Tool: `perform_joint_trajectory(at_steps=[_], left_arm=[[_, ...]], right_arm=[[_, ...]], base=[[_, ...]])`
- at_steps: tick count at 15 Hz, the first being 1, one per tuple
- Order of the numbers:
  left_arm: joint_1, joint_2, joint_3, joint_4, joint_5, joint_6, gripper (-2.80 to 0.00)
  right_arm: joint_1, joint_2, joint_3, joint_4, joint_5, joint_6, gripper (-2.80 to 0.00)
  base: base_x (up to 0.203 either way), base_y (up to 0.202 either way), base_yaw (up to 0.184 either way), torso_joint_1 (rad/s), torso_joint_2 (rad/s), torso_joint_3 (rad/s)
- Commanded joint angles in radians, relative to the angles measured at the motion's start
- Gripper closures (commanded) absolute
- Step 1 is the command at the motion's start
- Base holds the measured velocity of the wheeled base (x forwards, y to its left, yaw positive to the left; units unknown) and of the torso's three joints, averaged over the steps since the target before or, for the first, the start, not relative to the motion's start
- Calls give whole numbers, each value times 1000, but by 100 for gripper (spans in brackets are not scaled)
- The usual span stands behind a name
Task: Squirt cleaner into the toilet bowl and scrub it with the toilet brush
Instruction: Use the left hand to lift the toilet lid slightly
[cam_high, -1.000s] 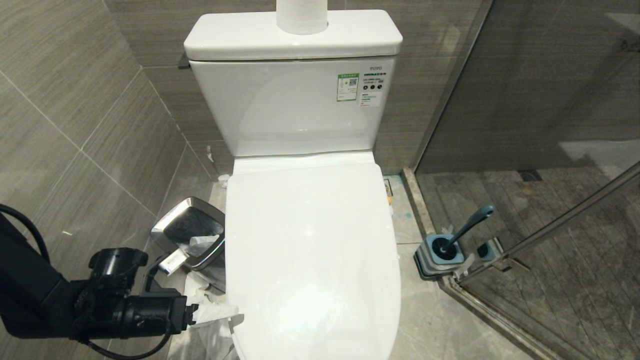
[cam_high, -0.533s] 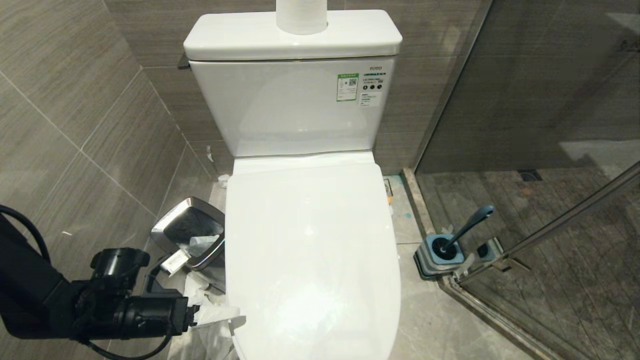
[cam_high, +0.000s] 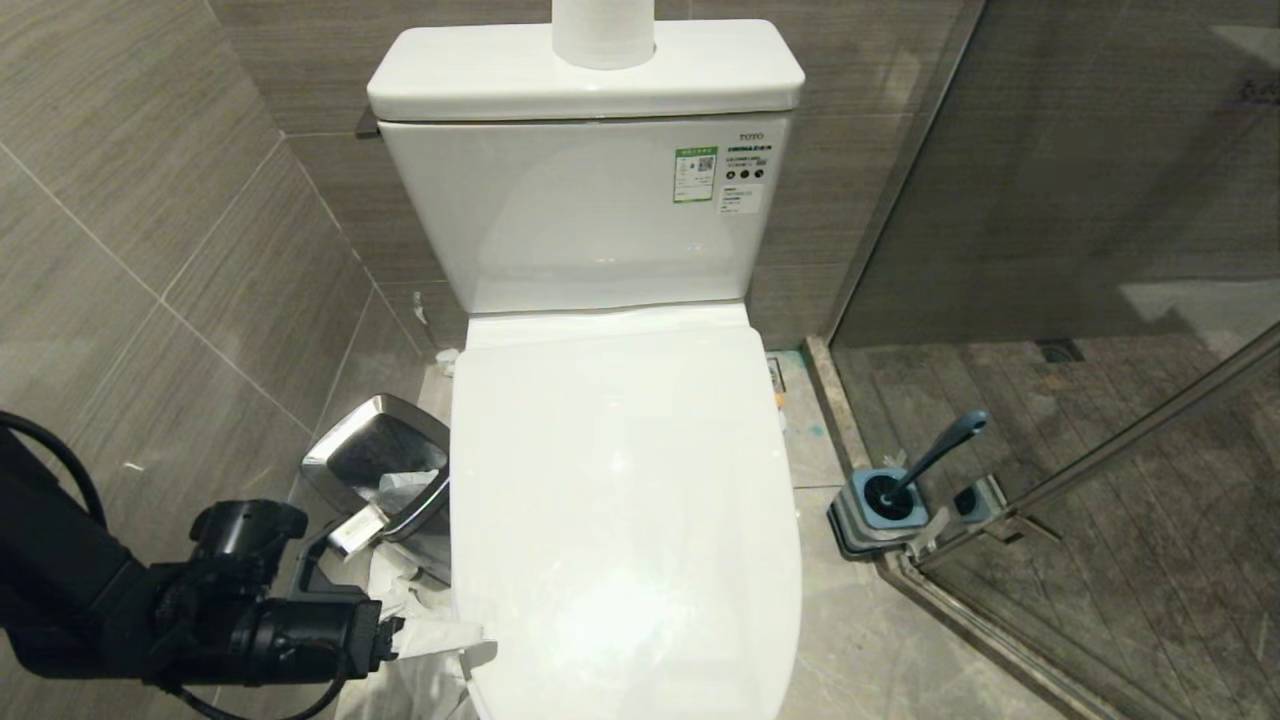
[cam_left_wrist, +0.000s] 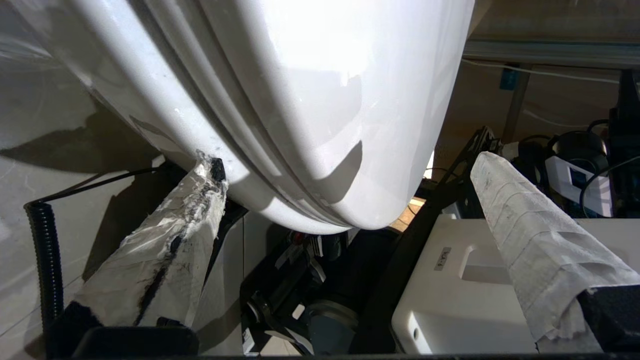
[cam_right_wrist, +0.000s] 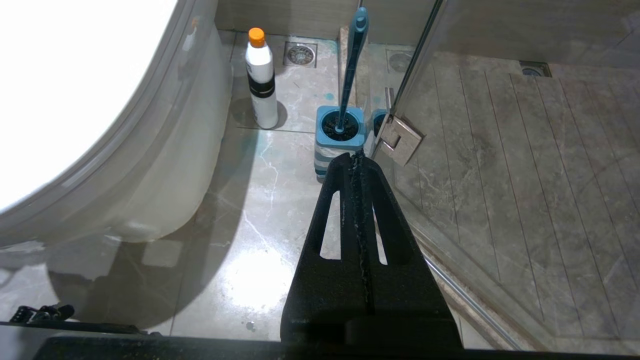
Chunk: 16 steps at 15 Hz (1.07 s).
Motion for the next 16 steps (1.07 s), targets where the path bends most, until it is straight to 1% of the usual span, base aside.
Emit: perform_joint_trajectory(at_steps=[1,4,12,16], left_arm=[[-16,0,-2,-2,-5,1,-280],[-29,-2,-8,-3,-5,-3,-280],[-34,9,-28,-3,-1,-3,-280],[-65,5,-23,-9,1,-5,-280]], right_arm=[[0,2,0,0,0,-1,0],[0,2,1,0,1,-1,0],[0,2,1,0,0,-1,0],[0,2,0,0,0,-1,0]], base=[[0,0,0,0,0,0],[0,0,0,0,0,0],[0,0,0,0,0,0],[0,0,0,0,0,0]])
